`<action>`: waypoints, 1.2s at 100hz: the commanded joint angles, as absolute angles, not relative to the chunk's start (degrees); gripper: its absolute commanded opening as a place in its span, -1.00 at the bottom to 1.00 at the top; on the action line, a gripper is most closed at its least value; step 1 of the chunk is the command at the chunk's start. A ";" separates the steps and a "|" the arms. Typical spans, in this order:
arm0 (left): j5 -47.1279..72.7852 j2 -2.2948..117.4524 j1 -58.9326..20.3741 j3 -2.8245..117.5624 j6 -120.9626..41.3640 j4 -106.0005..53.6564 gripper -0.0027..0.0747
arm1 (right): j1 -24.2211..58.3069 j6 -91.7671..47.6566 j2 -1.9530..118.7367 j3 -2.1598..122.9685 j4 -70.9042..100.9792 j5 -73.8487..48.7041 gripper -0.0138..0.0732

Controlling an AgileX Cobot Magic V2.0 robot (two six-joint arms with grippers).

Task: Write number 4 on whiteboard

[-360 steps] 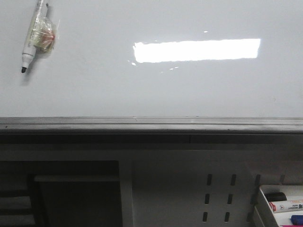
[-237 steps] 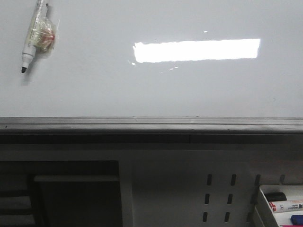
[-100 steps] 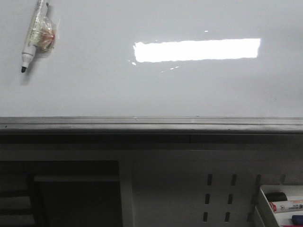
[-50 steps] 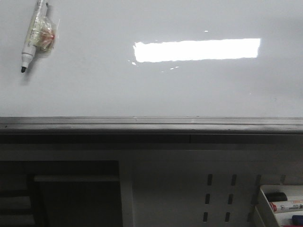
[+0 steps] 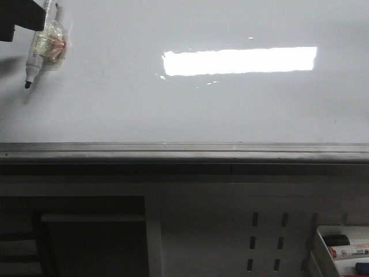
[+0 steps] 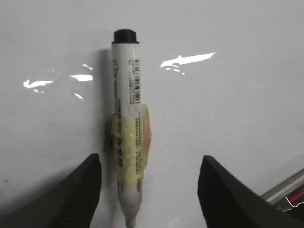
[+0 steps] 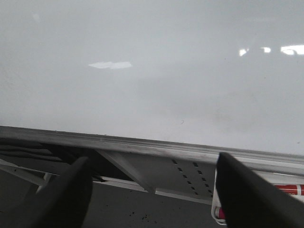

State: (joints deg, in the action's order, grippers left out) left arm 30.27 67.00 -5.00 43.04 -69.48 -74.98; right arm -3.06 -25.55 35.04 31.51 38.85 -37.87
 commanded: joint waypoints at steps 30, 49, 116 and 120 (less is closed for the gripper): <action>30.83 71.59 -5.44 48.43 -71.51 -77.83 -0.04 | -3.17 -26.37 35.39 33.66 40.74 -35.20 0.44; 31.94 73.65 -5.44 48.41 -71.51 -78.00 -0.18 | -3.17 -26.37 35.39 33.66 40.74 -35.10 0.44; 37.82 67.93 -11.16 48.74 -79.51 -74.22 -0.99 | -3.06 -31.96 36.61 34.80 47.23 -39.44 0.44; 37.82 66.95 -14.19 48.89 -79.39 -70.90 -0.99 | -3.06 -35.12 37.35 35.38 50.93 -41.22 0.44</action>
State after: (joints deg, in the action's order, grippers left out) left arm 36.15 70.23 -9.65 46.86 -78.80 -72.91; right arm -3.06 -29.48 35.81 32.38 42.63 -40.50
